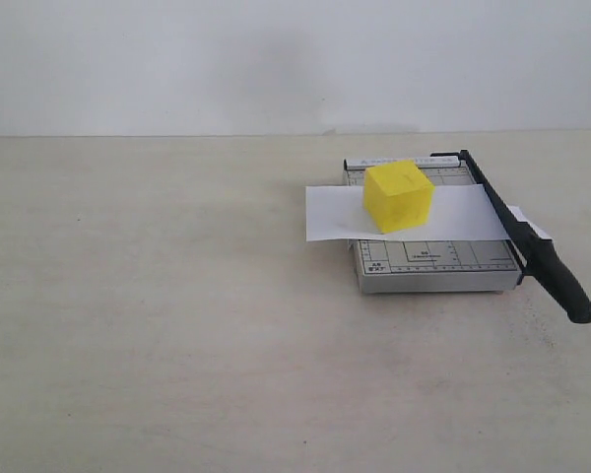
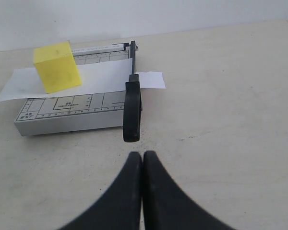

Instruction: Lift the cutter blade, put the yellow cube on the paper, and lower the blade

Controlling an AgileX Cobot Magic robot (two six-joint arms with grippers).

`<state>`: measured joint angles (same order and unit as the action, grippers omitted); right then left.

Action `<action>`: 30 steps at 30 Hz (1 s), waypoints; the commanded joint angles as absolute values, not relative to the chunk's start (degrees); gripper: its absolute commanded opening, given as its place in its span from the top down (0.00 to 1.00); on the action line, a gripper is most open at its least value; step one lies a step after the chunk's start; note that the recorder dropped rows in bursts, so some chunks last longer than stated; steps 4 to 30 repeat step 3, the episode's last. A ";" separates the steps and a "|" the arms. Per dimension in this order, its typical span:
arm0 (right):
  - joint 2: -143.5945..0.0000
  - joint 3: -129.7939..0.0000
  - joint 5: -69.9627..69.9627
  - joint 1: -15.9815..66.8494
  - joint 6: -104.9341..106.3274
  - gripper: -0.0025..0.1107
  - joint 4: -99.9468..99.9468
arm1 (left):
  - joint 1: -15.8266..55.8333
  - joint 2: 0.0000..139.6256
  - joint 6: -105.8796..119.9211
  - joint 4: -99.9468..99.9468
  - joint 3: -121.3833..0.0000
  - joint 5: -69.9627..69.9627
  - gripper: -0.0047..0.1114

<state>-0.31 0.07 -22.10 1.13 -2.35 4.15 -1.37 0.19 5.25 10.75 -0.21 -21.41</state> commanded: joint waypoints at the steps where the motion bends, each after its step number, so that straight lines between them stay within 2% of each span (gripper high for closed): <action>1: 0.00 0.00 -21.78 1.16 -2.46 0.98 4.00 | -1.13 0.00 4.70 10.66 0.00 -20.97 0.92; 30: 0.00 0.00 -21.78 1.16 -2.46 0.98 4.00 | -1.13 0.00 4.70 10.66 0.00 -20.97 0.92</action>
